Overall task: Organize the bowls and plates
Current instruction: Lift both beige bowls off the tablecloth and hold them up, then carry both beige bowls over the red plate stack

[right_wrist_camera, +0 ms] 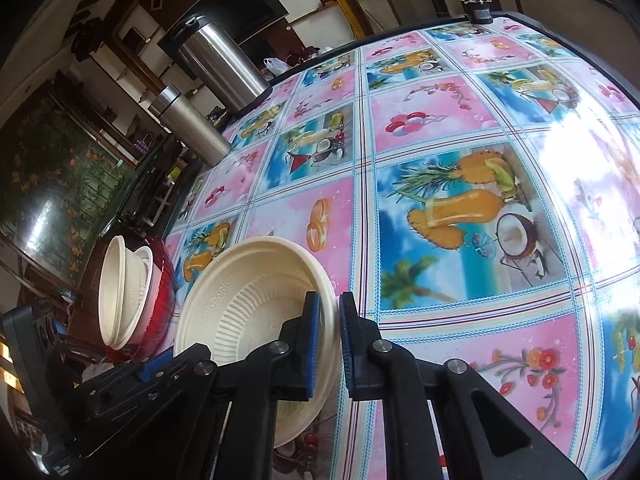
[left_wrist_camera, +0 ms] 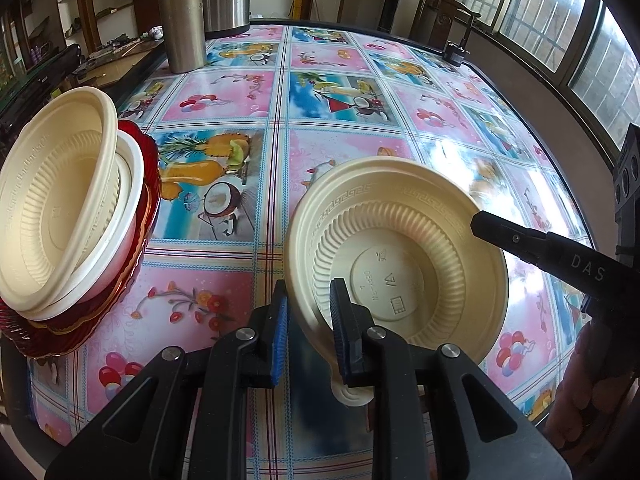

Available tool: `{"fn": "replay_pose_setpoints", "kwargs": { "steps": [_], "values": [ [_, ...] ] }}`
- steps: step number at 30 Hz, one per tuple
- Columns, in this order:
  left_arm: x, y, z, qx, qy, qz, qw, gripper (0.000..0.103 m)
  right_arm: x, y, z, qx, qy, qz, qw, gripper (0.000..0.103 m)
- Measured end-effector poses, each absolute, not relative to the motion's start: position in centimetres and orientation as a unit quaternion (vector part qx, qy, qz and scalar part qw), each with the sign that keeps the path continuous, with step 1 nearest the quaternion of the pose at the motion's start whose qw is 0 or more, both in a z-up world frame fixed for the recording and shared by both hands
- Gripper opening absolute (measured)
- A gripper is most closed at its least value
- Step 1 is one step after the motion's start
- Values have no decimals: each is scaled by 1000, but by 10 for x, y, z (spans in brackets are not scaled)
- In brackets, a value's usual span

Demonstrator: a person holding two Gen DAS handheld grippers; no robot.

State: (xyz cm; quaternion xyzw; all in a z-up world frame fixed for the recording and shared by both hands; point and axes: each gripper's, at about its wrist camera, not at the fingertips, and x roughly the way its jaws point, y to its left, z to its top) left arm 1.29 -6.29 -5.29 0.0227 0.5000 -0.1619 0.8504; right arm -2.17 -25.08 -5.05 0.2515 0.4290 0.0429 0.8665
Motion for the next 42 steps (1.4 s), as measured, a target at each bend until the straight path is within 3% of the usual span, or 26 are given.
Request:
{"fn": "replay_pose_setpoints", "kwargs": {
  "steps": [42],
  "values": [
    [15,-52,-40,17,491,-160,856,19,-20,-242,-38,248,421,42,871,11]
  ]
}}
